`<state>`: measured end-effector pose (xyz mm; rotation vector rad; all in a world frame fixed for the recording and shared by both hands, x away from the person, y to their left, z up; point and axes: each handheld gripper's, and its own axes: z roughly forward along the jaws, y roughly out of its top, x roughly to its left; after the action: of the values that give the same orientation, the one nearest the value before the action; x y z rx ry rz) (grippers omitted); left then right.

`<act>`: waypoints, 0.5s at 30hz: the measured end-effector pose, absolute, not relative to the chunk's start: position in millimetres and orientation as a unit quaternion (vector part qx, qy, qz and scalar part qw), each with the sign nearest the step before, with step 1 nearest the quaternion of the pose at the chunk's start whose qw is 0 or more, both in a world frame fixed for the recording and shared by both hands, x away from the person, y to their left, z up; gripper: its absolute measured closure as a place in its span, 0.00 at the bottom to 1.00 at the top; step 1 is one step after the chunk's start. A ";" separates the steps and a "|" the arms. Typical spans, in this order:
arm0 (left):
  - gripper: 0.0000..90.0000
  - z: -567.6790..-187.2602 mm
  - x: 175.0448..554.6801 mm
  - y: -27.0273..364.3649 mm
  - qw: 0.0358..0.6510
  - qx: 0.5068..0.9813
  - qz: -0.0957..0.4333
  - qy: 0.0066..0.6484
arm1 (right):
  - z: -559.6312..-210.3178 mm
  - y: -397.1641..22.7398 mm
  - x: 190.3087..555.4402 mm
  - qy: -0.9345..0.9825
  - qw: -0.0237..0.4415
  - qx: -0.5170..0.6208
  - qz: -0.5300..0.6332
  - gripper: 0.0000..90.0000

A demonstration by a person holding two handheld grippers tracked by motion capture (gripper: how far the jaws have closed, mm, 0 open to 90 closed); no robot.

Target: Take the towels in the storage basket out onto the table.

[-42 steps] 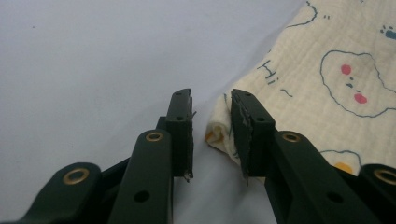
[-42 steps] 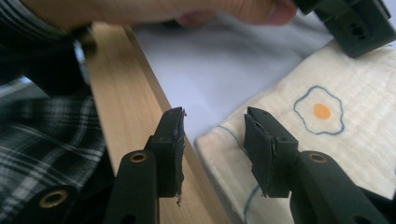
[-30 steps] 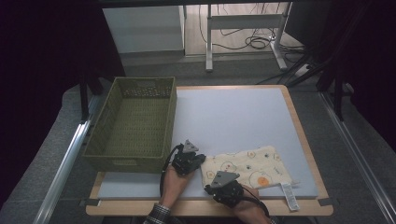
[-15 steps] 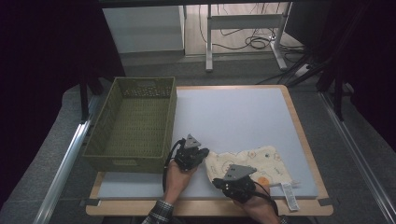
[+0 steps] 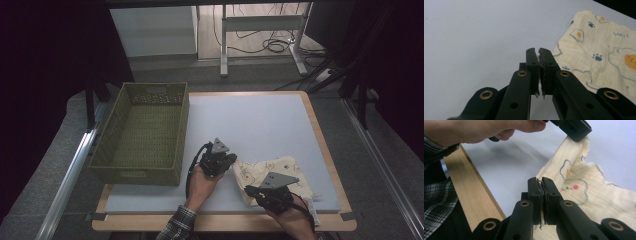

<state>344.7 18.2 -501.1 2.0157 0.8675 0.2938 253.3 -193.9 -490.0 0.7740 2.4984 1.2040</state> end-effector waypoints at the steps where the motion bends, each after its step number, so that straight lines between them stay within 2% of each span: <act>1: 0.96 -500.6 345.6 15.2 0.449 0.814 0.118 0.349 | -489.6 -197.5 253.2 0.859 0.133 0.270 0.415 0.96; 15: 0.96 -495.2 362.3 -44.2 0.449 0.832 0.110 0.308 | -489.1 -251.2 252.5 0.836 0.151 0.322 0.419 0.96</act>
<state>362.3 -44.2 -495.2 2.0566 0.7609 0.2723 252.5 -251.2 -489.1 0.9251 2.3996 1.2023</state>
